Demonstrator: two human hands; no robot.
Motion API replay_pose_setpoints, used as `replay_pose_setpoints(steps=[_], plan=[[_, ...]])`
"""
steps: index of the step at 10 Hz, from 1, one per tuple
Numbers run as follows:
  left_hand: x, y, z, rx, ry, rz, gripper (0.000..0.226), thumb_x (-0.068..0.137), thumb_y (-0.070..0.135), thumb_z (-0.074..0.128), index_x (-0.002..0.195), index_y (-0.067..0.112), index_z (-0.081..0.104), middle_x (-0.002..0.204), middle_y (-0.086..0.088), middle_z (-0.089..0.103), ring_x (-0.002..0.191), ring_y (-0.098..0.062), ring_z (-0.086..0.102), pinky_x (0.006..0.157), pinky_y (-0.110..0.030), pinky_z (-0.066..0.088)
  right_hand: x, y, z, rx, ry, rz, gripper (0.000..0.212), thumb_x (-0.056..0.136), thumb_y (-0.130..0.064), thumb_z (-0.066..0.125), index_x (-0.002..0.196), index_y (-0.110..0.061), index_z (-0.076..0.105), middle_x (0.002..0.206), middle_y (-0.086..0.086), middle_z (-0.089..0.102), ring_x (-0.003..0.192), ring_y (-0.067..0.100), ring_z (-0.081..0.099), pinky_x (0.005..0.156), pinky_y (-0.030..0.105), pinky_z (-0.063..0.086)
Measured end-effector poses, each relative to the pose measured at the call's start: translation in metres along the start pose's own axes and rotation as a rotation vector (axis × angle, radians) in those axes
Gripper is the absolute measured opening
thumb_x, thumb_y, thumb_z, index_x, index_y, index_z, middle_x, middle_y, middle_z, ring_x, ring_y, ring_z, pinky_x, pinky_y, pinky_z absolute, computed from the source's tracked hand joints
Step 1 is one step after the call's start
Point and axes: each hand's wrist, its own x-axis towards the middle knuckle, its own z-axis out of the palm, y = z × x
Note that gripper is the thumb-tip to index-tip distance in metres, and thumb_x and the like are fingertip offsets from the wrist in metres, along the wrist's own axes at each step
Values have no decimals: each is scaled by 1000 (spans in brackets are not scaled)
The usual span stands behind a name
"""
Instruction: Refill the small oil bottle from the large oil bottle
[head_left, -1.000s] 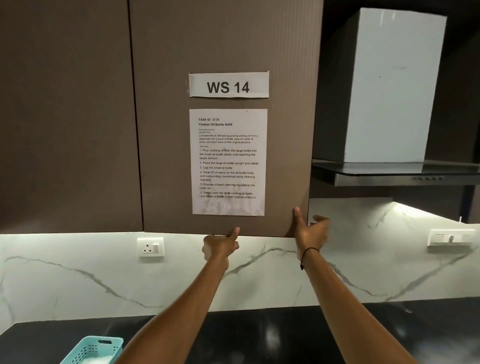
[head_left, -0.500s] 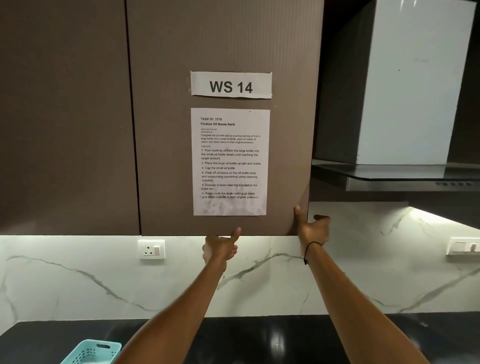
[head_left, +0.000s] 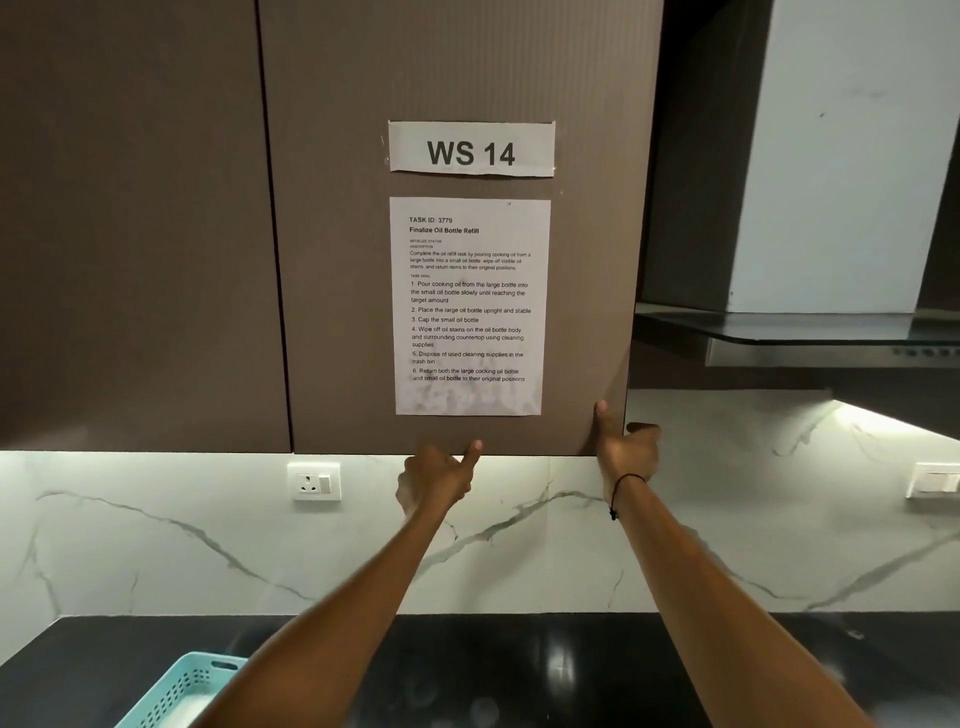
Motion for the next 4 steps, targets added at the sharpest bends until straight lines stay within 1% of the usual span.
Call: replay_pose_setpoints(steps=[1,2,3,4], plan=[[1,-3,-11,79,109,99,66,92,70,59,66,11,74,59,0,69,67,-27,66,67,-32,45,-6,1,3,-21,-3,3,68,85,-66,71,117,-10,48,120,18,60,108,41,59,91,51,55],[-2,-8,-26,123,218,201,53,96,57,64,69,11,71,64,-2,68,72,-34,67,67,-33,40,-19,-2,1,-72,-26,27,68,86,-56,75,124,-9,45,127,19,54,115,44,56,94,53,53],[-5,-20,-37,80,331,340,30,97,51,66,83,24,68,82,7,75,87,-29,72,74,-36,47,-40,0,0,-113,-48,45,64,87,-36,78,128,-7,38,131,21,50,121,46,51,93,54,51],[-12,-26,-48,25,403,510,17,98,41,67,94,26,61,91,13,71,92,-19,68,73,-35,48,-71,2,2,-114,4,23,58,89,-22,75,128,-7,35,133,21,47,123,47,48,91,53,48]])
